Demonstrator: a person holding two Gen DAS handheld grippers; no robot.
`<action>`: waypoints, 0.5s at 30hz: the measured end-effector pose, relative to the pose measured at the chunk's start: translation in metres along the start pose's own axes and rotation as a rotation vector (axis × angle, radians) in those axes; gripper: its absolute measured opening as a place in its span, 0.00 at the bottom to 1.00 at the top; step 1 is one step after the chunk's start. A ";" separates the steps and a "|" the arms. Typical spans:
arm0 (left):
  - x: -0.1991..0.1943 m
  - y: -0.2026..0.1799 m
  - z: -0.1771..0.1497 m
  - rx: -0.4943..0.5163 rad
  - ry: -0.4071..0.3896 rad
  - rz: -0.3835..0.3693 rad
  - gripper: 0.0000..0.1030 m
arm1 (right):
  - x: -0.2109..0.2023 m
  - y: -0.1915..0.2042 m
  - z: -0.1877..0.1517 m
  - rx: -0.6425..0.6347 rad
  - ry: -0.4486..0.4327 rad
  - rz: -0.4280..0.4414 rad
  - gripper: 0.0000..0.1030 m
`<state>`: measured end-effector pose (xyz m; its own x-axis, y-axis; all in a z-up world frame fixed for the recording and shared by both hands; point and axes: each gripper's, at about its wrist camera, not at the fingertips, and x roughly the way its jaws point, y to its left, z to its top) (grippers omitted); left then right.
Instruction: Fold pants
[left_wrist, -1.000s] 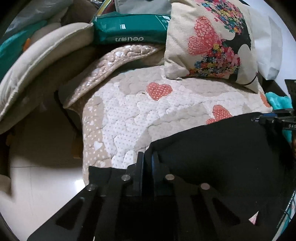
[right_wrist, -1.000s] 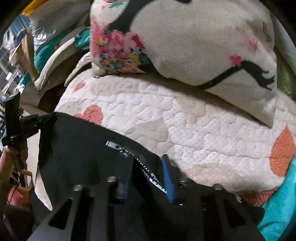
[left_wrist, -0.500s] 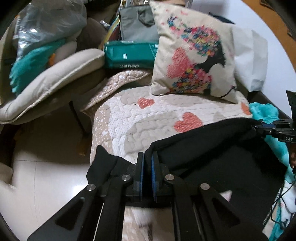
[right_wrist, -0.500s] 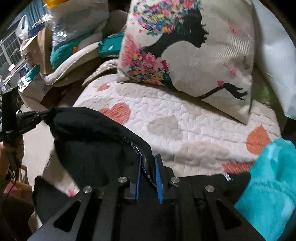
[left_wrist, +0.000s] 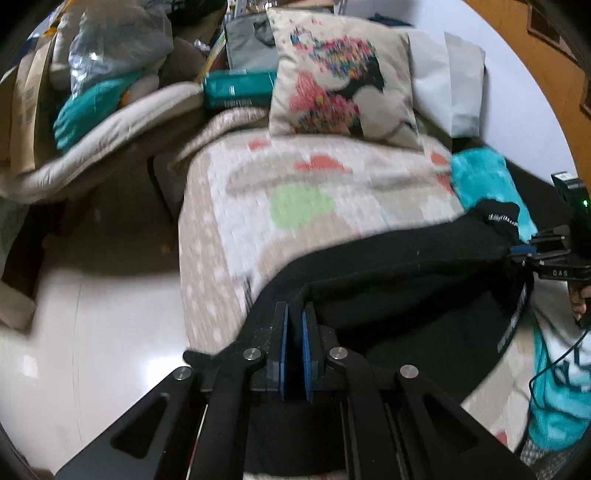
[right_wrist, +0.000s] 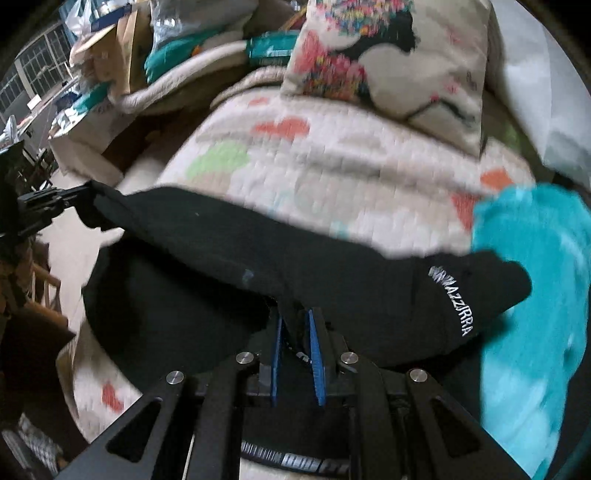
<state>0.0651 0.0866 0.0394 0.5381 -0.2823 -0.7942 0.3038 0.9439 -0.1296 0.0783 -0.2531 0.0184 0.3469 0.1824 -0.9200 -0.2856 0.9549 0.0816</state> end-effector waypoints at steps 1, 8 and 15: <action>0.000 -0.003 -0.009 0.001 0.017 0.003 0.06 | 0.003 0.002 -0.010 0.002 0.019 0.000 0.15; 0.005 -0.013 -0.064 -0.004 0.140 0.032 0.07 | 0.017 0.017 -0.053 -0.019 0.124 -0.011 0.15; 0.004 -0.016 -0.087 -0.003 0.202 0.022 0.07 | 0.021 0.031 -0.076 -0.076 0.180 -0.061 0.16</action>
<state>-0.0055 0.0852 -0.0132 0.3758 -0.2212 -0.8999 0.2907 0.9502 -0.1122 0.0089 -0.2376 -0.0278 0.2023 0.0733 -0.9766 -0.3375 0.9413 0.0007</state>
